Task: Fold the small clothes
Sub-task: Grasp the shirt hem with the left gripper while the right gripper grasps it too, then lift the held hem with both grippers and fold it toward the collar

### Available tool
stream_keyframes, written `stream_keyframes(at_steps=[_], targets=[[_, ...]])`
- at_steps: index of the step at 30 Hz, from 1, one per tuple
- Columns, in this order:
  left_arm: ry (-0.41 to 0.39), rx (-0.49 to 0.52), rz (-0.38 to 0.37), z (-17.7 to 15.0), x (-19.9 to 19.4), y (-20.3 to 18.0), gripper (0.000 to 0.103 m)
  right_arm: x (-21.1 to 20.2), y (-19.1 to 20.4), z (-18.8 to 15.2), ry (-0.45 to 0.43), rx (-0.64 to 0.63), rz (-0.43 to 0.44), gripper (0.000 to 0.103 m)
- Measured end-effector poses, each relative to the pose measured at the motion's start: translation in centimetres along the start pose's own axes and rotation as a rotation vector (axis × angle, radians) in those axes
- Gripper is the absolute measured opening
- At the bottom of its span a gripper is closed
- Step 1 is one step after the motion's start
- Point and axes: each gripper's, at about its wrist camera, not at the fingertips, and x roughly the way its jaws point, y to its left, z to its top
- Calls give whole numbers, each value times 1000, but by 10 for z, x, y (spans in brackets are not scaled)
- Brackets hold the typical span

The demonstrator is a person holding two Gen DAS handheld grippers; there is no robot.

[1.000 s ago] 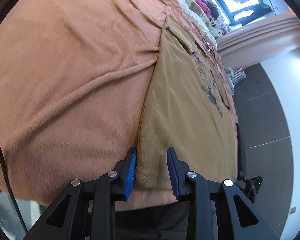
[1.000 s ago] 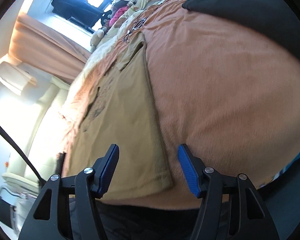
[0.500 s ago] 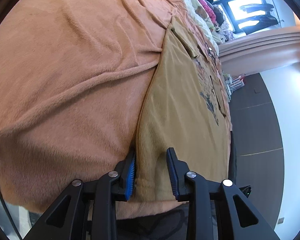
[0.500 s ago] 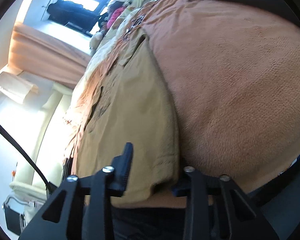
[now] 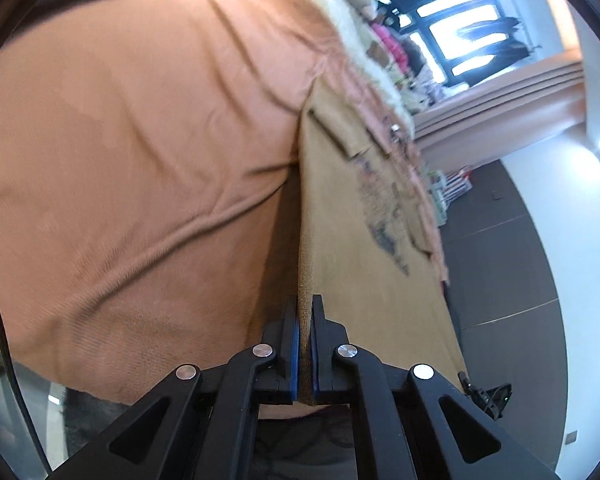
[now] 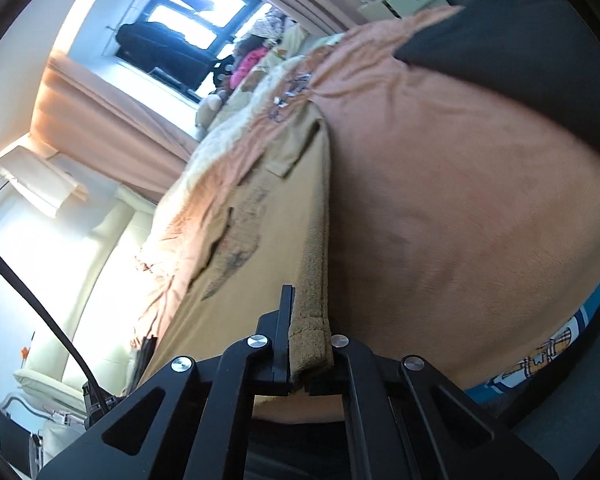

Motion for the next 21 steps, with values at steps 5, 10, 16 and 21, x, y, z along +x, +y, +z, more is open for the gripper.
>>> stream_keyframes(at_steps=[5, 10, 16, 21], targets=[[-48, 11, -39, 5, -32, -11, 3, -27, 9, -8, -25, -23, 42, 0], [-88, 23, -81, 8, -64, -22, 3, -51, 22, -15, -38, -50, 63, 0], [-129, 54, -135, 1, -107, -37, 3, -81, 35, -25, -67, -87, 90, 0], [-167, 70, -181, -10, -146, -48, 3, -105, 45, -33, -82, -114, 109, 0]])
